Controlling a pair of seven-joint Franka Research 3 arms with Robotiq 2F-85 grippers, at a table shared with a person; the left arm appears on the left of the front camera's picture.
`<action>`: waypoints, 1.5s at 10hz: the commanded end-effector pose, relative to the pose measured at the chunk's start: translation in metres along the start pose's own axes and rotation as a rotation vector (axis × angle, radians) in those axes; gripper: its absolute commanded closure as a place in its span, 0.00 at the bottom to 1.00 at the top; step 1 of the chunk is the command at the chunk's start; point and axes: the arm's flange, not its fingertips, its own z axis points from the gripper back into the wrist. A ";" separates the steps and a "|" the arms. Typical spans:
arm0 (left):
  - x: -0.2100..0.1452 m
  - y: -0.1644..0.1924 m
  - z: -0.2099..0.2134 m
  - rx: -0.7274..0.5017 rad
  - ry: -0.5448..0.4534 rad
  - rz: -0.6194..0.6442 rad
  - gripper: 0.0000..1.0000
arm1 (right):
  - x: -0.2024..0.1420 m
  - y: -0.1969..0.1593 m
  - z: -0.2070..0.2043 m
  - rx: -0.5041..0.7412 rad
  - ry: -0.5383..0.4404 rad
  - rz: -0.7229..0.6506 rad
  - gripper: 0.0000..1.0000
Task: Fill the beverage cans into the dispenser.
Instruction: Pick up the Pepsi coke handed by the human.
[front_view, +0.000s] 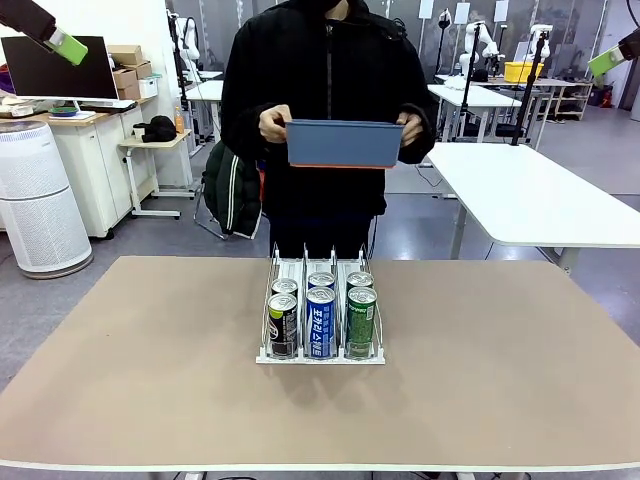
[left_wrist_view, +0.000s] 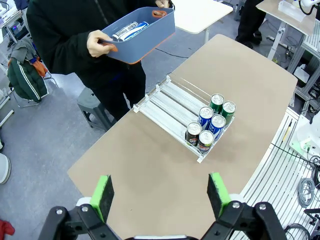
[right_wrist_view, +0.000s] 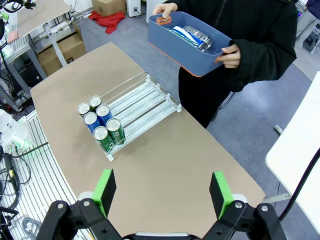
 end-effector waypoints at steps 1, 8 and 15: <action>-0.002 0.001 -0.002 -0.003 0.002 0.003 0.00 | 0.001 0.001 0.000 0.008 -0.001 -0.006 0.00; -0.002 0.001 -0.002 -0.003 0.002 0.003 0.00 | 0.001 0.001 0.000 0.008 -0.001 -0.006 0.00; -0.002 0.001 -0.002 -0.003 0.002 0.003 0.00 | 0.001 0.001 0.000 0.008 -0.001 -0.006 0.00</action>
